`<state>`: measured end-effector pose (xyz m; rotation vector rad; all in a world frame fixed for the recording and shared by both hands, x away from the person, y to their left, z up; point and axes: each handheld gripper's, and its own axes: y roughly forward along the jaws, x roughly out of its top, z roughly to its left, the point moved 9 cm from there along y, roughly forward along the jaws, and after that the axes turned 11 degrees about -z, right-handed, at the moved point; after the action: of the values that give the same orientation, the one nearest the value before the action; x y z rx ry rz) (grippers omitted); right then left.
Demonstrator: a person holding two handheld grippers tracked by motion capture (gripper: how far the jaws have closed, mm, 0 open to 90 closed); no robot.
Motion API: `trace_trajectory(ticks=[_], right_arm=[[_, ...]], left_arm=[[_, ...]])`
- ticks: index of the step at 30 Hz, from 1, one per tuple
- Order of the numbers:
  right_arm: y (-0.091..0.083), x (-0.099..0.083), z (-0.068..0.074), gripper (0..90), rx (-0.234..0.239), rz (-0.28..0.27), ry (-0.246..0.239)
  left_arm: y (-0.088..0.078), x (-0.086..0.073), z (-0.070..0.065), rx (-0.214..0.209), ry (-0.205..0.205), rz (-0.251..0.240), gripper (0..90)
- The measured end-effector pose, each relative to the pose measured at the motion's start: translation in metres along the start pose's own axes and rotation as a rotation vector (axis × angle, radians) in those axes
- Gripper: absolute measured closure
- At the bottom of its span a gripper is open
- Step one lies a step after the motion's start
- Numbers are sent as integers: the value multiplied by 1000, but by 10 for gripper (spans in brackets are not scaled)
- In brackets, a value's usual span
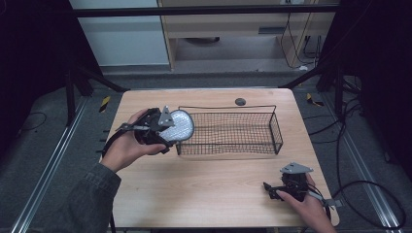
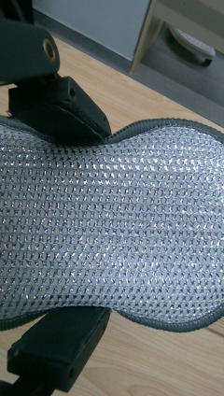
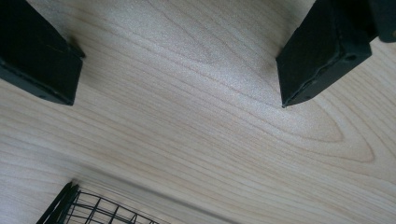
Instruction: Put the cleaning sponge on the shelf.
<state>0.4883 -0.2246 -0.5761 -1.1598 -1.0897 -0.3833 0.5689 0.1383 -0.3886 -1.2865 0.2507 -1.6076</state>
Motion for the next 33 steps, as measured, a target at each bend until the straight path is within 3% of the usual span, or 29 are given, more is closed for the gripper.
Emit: trace_trajectory(ticks=[6,10,19,23,33], right_arm=[[0,0,0,3,-1,0,0],[0,0,0,3,0,0,-3],[0,0,0,3,1,0,-3],[0,0,0,3,0,0,-4],[0,0,0,3,0,-1,-4]], left_arm=[[6,27,0,-26,7,-42,146],[9,38,1,-26,30,-40,146],[27,53,4,-44,64,-26,146],[42,64,5,-49,109,-22,145],[65,75,4,-56,144,-20,145]])
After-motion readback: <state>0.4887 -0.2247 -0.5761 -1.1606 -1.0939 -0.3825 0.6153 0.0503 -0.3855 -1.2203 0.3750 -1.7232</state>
